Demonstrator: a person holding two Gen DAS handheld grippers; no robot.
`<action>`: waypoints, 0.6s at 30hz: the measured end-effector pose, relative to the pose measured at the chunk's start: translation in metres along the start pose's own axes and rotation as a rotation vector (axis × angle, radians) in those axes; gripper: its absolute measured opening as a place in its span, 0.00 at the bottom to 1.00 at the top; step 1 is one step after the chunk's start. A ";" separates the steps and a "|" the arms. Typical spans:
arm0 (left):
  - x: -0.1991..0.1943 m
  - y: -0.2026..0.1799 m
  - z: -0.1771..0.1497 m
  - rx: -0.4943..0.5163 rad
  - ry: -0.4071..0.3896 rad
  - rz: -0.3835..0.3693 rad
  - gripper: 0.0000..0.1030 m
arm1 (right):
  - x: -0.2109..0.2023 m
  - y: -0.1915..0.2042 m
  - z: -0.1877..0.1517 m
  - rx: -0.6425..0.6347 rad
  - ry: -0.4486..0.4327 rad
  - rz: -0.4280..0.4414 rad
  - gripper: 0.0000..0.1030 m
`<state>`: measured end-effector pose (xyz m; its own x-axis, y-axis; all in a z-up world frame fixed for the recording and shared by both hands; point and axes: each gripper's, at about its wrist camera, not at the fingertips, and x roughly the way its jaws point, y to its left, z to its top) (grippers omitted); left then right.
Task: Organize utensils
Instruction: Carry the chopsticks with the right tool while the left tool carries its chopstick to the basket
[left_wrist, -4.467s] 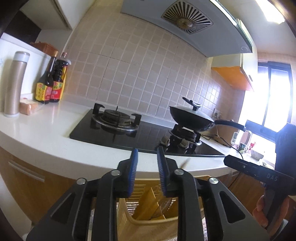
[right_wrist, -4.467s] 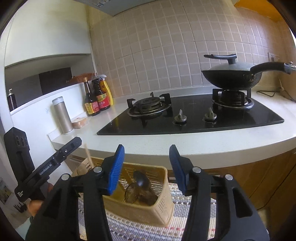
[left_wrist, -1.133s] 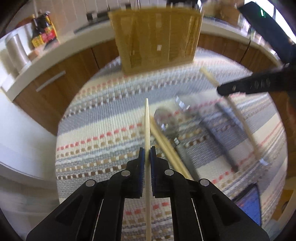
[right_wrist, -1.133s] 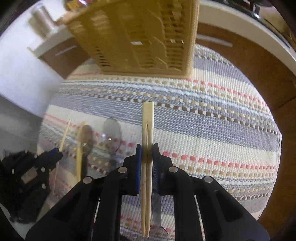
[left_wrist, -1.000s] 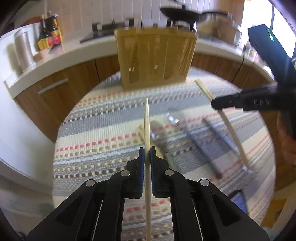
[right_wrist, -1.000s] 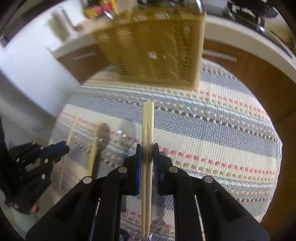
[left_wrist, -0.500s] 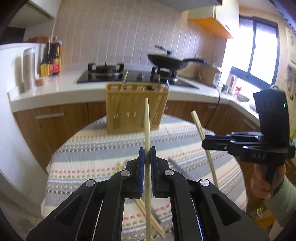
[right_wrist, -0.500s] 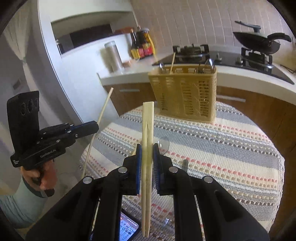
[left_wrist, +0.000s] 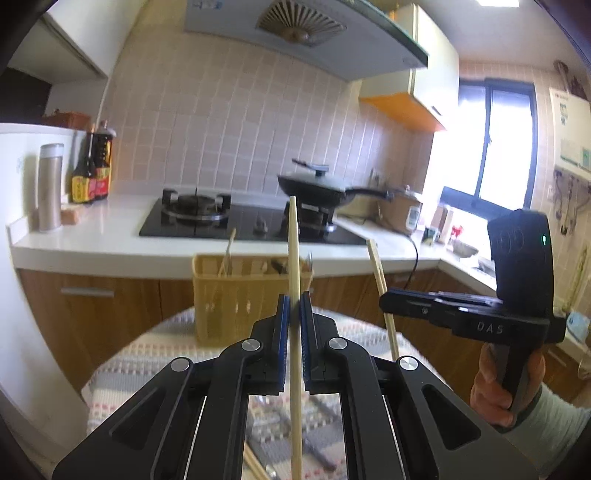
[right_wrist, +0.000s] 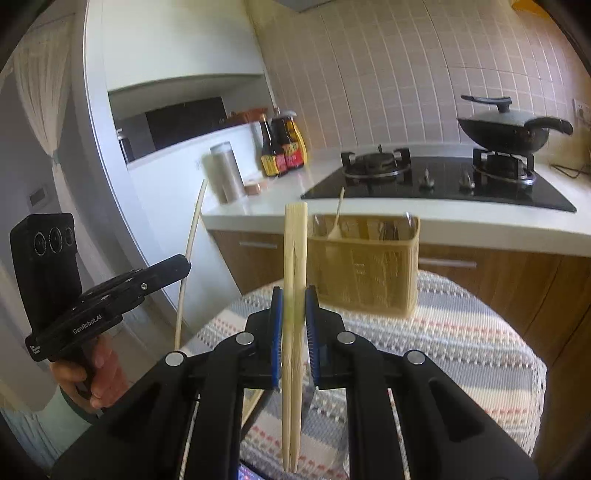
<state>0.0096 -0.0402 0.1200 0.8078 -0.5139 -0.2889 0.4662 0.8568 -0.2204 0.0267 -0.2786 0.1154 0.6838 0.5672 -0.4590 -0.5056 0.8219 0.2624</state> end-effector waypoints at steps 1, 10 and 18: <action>0.001 0.003 0.005 -0.009 -0.017 -0.001 0.04 | 0.000 0.001 0.004 -0.005 -0.008 -0.002 0.10; 0.019 0.039 0.055 -0.070 -0.158 0.014 0.04 | 0.005 0.004 0.059 -0.050 -0.119 -0.011 0.10; 0.064 0.070 0.103 -0.098 -0.250 0.027 0.04 | 0.021 -0.013 0.117 -0.047 -0.248 -0.068 0.10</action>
<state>0.1308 -0.0091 0.1816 0.8891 -0.4539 -0.0590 0.4163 0.8554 -0.3083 0.1090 -0.2714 0.2021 0.8224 0.5108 -0.2506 -0.4737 0.8587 0.1956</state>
